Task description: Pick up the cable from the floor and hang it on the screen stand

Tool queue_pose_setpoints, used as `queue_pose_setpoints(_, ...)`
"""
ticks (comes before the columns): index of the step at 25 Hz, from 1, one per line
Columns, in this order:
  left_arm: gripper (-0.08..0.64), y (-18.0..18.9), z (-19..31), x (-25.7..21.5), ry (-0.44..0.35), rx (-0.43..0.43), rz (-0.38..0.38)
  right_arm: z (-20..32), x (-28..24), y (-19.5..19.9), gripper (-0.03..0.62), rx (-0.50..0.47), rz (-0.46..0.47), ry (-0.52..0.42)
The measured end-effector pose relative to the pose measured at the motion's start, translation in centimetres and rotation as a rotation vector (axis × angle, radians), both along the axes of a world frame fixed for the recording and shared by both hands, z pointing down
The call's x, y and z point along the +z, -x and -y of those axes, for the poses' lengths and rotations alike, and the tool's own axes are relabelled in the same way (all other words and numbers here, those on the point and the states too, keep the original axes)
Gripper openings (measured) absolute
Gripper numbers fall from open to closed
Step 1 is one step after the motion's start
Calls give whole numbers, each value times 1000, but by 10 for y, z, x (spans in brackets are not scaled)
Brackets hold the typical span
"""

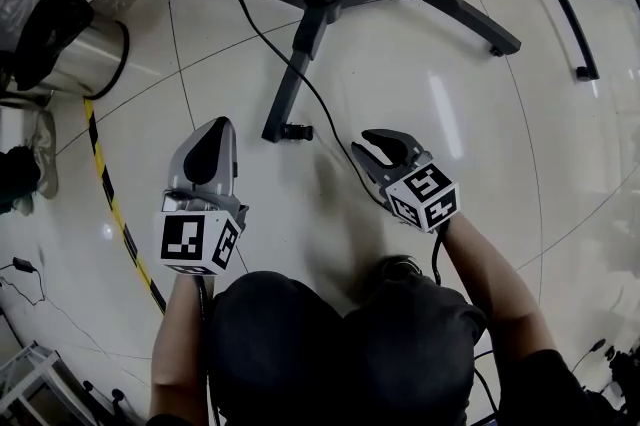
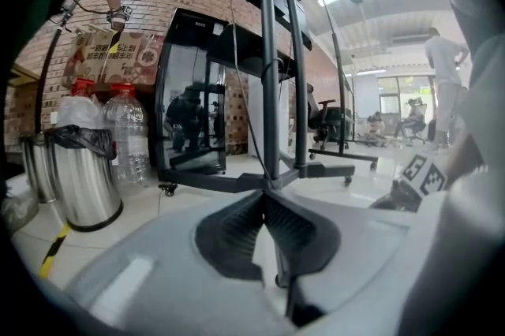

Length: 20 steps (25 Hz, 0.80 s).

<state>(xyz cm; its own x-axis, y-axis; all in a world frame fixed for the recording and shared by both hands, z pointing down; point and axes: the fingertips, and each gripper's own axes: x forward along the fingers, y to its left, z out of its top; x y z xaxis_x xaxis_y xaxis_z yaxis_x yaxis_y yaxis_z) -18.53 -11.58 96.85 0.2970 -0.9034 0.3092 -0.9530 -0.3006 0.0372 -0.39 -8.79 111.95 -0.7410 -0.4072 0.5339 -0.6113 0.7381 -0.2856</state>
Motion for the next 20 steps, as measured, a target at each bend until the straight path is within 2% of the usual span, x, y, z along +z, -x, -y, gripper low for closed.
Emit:
queue_pose_setpoints(3, 6, 0, -3, 4, 1, 16, 8, -16, 35, 7, 142, -65, -66, 76)
queue_pose_setpoints(7, 6, 5, -3, 5, 16, 5, 24, -39, 67, 10, 158, -133, -128, 171)
queue_pose_setpoints(12, 6, 4, -1, 8, 31, 6, 42, -55, 88, 9, 156, -174, -203, 213)
queue_pose_setpoints(15, 6, 2, 0, 11, 40, 19, 57, -56, 89, 10, 117, -191, -234, 193)
queue_pose_setpoints(17, 6, 2, 1, 13, 36, 23, 59, -54, 88, 8, 66, -181, -241, 176)
queue_pose_setpoints(20, 6, 2, 2, 10, 25, 20, 57, -52, 86, 9, 48, -160, -217, 189)
